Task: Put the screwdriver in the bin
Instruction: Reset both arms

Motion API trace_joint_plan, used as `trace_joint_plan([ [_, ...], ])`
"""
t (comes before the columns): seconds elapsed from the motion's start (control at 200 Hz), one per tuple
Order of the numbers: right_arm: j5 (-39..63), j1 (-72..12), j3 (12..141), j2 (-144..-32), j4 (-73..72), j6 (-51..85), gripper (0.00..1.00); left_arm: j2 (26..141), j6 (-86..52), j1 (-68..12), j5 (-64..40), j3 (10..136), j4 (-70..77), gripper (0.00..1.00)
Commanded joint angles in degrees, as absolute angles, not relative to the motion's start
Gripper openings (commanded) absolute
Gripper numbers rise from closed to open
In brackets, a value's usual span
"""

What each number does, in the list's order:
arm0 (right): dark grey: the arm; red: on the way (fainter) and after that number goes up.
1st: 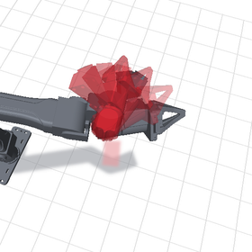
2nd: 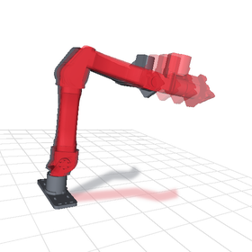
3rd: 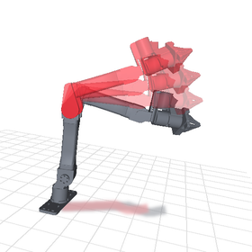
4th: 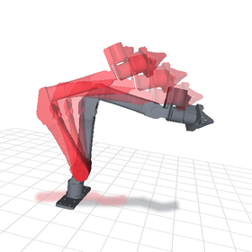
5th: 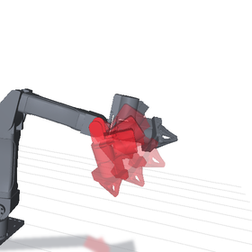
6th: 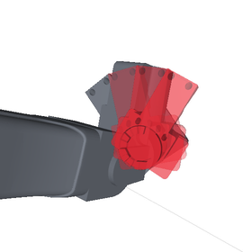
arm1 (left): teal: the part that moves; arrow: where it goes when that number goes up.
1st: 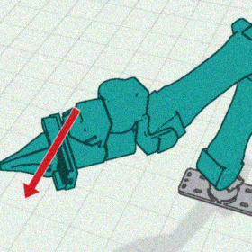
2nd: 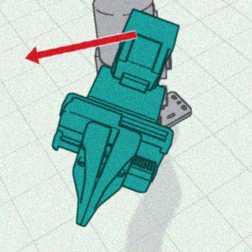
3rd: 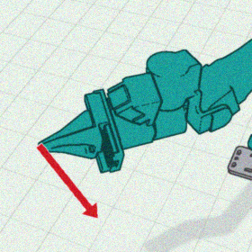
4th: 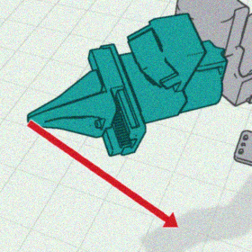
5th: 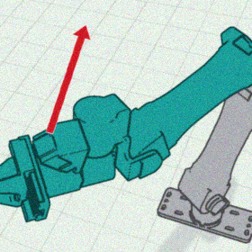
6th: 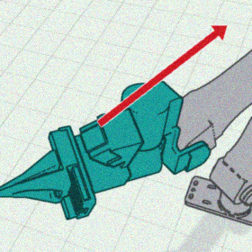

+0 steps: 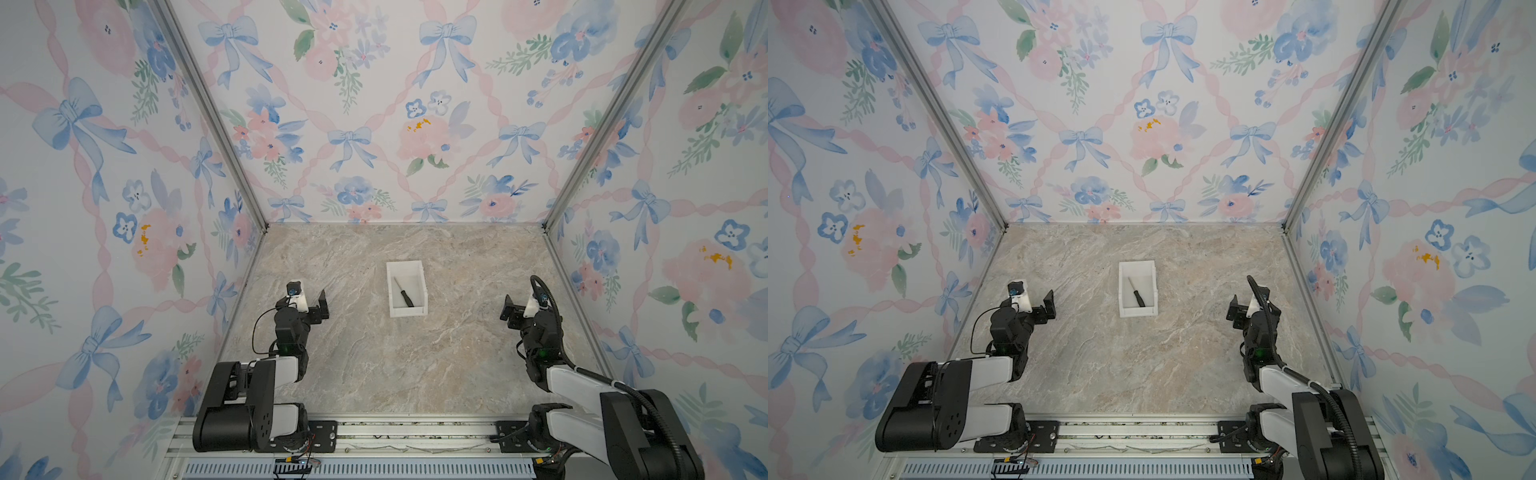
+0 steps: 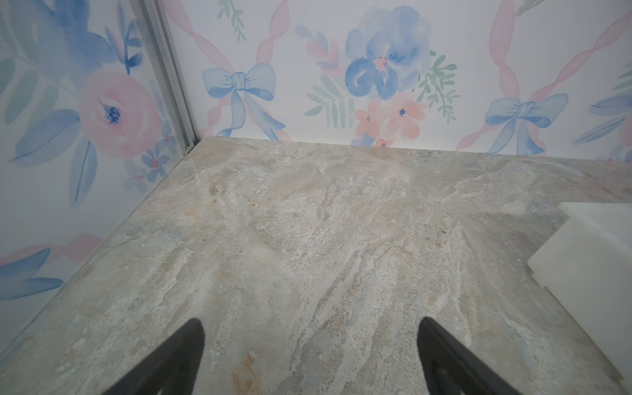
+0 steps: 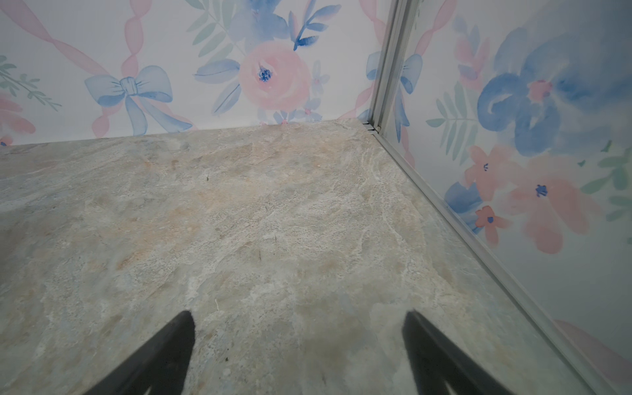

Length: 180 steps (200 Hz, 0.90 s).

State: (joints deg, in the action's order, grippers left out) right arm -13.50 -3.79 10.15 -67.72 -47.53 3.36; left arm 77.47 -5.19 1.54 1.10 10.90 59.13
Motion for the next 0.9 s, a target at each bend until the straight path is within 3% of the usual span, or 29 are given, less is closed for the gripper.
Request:
trace_joint_plan([
  [0.0, -11.0, -3.3, 11.4, -70.5, -53.5, 2.4, 0.97, 78.8, -4.6, 1.9, 1.3, 9.5, 66.7, 0.98],
  [0.635, -5.1, -0.3, 15.5, -89.3, -66.2, 3.1, 0.97, 88.4, -4.7, 1.8, 0.9, 9.7, 75.3, 0.98],
  [0.895, -0.6, -0.4, 22.7, -88.4, -51.2, 1.2, 0.97, 89.8, -3.6, 1.6, -1.1, 11.6, 74.1, 0.98],
])
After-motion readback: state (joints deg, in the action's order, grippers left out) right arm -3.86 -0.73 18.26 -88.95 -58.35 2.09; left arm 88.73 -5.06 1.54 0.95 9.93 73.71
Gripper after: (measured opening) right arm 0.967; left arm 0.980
